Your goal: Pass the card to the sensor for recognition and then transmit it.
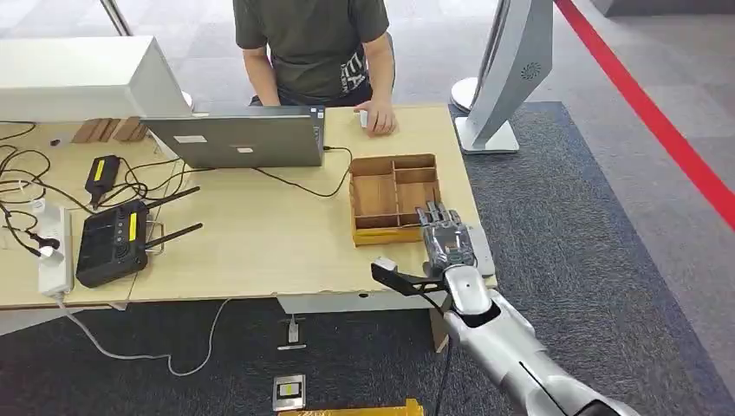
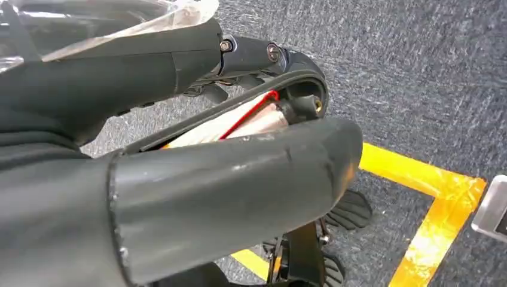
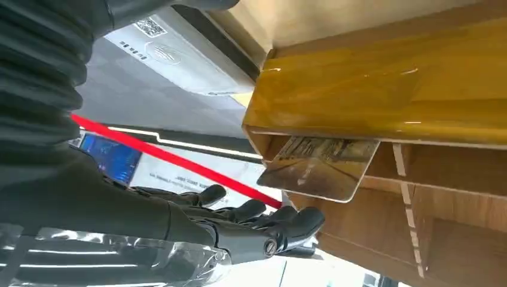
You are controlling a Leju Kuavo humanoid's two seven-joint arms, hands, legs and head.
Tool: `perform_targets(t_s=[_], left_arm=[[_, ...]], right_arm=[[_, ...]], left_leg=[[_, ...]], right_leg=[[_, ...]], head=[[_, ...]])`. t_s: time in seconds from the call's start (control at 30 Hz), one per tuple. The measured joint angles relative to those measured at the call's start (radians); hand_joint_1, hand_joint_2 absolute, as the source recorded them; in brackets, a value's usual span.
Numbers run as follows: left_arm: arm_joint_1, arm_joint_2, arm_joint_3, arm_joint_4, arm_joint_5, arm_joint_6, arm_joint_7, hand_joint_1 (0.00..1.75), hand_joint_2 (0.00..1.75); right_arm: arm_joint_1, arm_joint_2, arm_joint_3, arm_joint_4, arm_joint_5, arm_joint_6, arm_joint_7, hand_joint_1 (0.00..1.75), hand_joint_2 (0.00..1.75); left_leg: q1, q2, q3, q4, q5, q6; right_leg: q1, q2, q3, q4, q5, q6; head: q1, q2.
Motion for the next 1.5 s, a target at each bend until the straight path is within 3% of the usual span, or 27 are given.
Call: perform_targets(t_s=[1.5], left_arm=[[0.000, 0.006, -0.022, 0.000, -0.016, -0.016, 0.002, 0.00, 0.00]], right_arm=[[0.002, -0.022, 0.002, -0.050, 0.002, 0.028, 0.011, 0.00, 1.75]], left_leg=[[0.000, 0.000, 0.000, 0.000, 0.000, 0.000]], right_leg=[[0.000, 0.000, 0.000, 0.000, 0.000, 0.000]], head=[[0.000, 0.000]])
